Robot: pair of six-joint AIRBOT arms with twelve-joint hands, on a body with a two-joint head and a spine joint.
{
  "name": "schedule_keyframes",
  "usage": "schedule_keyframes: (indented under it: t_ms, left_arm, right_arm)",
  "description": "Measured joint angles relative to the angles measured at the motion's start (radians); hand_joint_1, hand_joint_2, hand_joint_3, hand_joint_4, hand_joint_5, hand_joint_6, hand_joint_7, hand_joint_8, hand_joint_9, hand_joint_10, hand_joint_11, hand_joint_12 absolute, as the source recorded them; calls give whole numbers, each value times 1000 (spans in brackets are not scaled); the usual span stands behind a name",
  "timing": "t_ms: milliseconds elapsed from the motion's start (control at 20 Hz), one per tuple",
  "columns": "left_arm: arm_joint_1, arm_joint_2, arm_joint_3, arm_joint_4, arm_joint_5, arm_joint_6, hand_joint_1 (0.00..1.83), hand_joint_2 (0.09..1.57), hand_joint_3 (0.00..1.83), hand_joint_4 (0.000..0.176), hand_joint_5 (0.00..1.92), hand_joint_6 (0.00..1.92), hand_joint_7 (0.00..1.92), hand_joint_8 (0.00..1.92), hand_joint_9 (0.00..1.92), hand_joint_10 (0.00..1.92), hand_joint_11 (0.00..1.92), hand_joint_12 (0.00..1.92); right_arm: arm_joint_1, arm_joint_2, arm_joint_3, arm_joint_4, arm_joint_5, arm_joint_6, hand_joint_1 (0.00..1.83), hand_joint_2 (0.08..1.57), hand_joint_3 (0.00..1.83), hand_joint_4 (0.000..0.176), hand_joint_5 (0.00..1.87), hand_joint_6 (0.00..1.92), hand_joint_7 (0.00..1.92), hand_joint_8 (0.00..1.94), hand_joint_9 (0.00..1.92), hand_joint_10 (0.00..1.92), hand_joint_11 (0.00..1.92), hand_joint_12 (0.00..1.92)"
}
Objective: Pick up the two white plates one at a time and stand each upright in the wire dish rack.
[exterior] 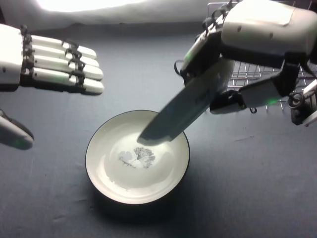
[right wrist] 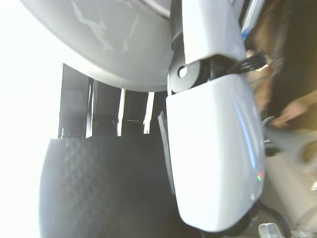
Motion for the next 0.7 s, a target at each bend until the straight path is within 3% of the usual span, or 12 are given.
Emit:
schedule_keyframes:
  t_ms: [350,700]
  left_arm:
    - [31,-3,47,37,25,10,0,1184,0,0,34,5,0,0,0,0,0,0]
    - [60,-23,60,86,31,23,0,1178,0,0,39,8,0,0,0,0,0,0]
  right_arm:
    - [79,2,-7,328,-43,-1,1392,1054,0,0,1019,881,1144,579,1079,997,856,1190]
    - [125,2,-8,507,-98,-2,1395,1045,0,0,1025,876,1175,508,1110,963,902,1170]
